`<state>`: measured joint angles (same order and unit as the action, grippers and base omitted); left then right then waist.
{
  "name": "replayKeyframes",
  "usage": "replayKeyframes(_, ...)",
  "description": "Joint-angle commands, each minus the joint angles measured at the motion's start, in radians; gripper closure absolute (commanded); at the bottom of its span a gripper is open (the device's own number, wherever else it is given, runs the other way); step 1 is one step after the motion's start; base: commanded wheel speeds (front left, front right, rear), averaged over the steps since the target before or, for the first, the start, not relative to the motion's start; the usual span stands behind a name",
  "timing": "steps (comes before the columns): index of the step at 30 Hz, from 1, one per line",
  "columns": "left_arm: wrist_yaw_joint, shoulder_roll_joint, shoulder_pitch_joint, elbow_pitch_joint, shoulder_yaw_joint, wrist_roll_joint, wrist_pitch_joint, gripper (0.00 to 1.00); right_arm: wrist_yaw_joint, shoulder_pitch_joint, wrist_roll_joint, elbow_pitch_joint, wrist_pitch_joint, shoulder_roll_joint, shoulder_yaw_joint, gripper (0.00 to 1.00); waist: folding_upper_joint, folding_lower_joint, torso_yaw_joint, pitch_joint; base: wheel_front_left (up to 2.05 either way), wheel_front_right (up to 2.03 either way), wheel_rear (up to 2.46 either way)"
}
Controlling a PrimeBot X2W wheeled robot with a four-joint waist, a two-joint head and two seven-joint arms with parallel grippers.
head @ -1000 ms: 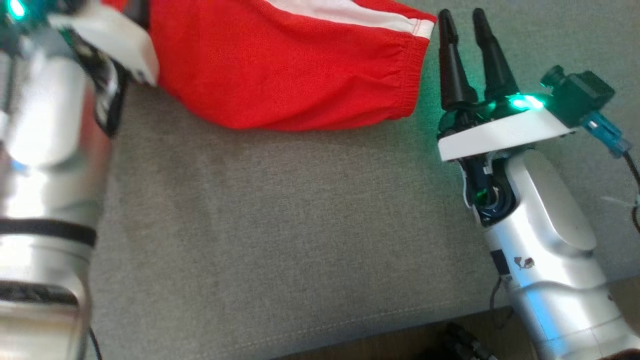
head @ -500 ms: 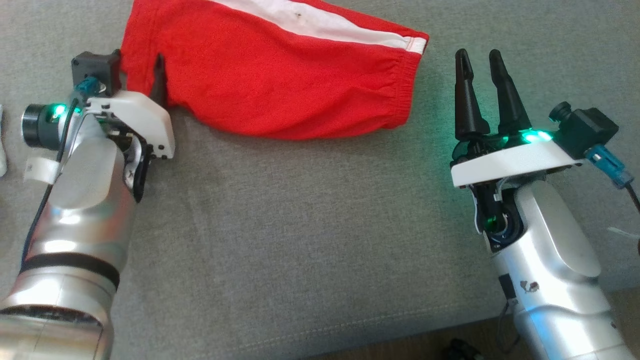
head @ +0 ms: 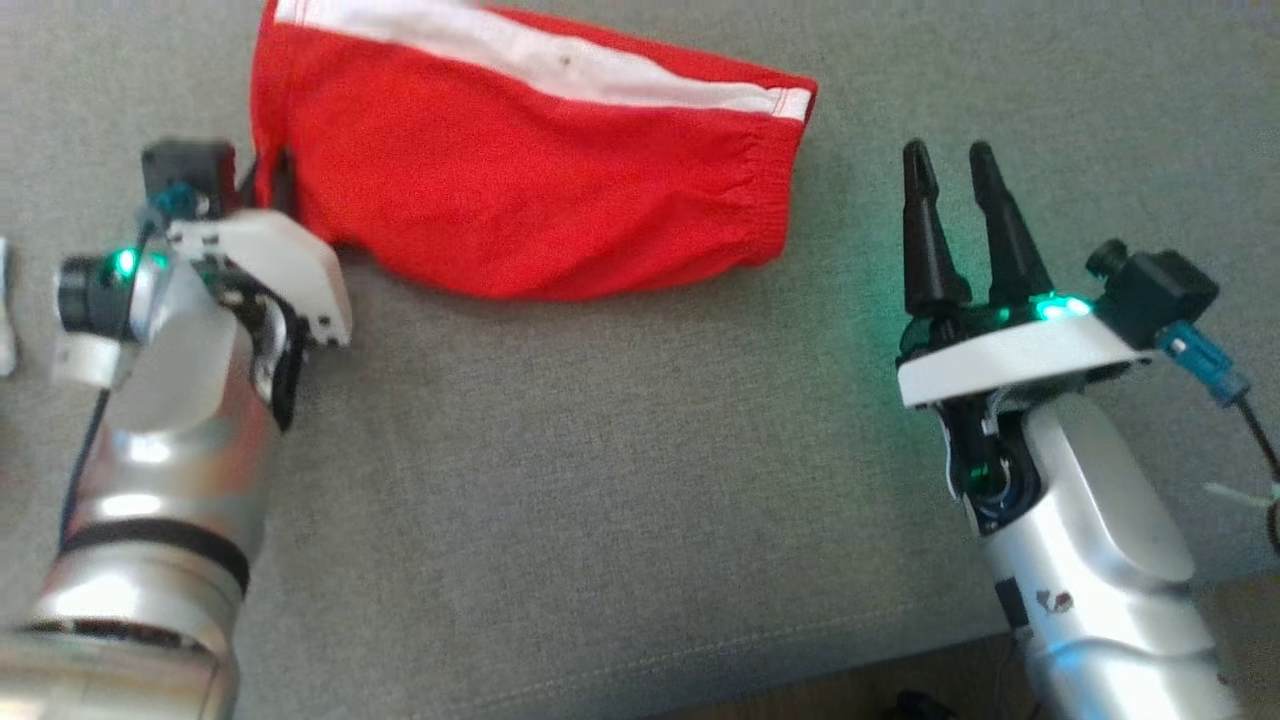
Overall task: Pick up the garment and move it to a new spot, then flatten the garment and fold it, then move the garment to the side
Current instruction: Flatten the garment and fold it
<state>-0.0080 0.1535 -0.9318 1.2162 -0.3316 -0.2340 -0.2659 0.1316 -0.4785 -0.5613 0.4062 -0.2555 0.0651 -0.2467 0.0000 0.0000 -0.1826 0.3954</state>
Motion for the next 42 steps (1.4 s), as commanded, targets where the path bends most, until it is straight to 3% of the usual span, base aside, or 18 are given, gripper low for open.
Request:
replayKeyframes(1, 0.007, 0.026, 0.070, -0.010, 0.034, -0.015, 0.005, 1.00, -0.001, 0.021, 0.011, -0.018, -0.006, -0.015, -0.012, 0.00, 0.0000, 0.0000, 0.009, -0.037, 0.00, 0.00, 0.00)
replayKeyframes(13, 0.059, -0.024, 0.336, -0.228, 0.114, -0.063, 0.004, 1.00, -0.001, 0.118, 0.034, 0.036, -0.006, -0.015, -0.004, 0.00, 0.0000, 0.0000, 0.052, -0.178, 0.00, 0.00, 0.00)
replayKeyframes(14, 0.071, -0.025, 0.354, -0.260, 0.120, -0.057, 0.004, 0.74, -0.001, 0.122, 0.034, 0.038, -0.006, -0.015, -0.004, 0.00, 0.0000, 0.0000, 0.056, -0.178, 0.00, 0.00, 0.00)
replayKeyframes(15, 0.082, -0.025, 0.371, -0.296, 0.124, -0.047, 0.004, 0.09, -0.001, 0.124, 0.037, 0.040, -0.006, -0.015, -0.006, 0.00, 0.0000, 0.0000, 0.061, -0.176, 0.00, 0.00, 0.00)
replayKeyframes(16, 0.089, -0.028, 0.387, -0.329, 0.129, -0.040, 0.004, 0.00, -0.001, 0.125, 0.038, 0.042, -0.006, -0.015, -0.007, 0.00, 0.0000, 0.0000, 0.067, -0.173, 0.00, 0.00, 0.00)
replayKeyframes(24, 0.128, -0.058, 0.520, -0.558, 0.177, 0.023, 0.004, 0.00, -0.001, 0.114, 0.039, 0.068, -0.006, -0.015, -0.034, 0.00, 0.0000, 0.0000, 0.131, -0.181, 0.00, 0.00, 0.00)
replayKeyframes(30, 0.113, -0.082, 0.604, -0.671, 0.181, 0.065, 0.004, 0.00, -0.001, 0.094, 0.033, 0.111, -0.006, -0.015, -0.038, 0.00, 0.0000, 0.0000, 0.201, -0.205, 0.00, 0.00, 0.00)
replayKeyframes(42, 0.082, -0.101, 0.686, -0.765, 0.149, 0.093, 0.004, 0.00, -0.001, 0.011, 0.059, 0.327, -0.006, -0.015, 0.073, 0.00, 0.0000, 0.0000, 0.322, -0.220, 0.00, 0.00, 0.00)
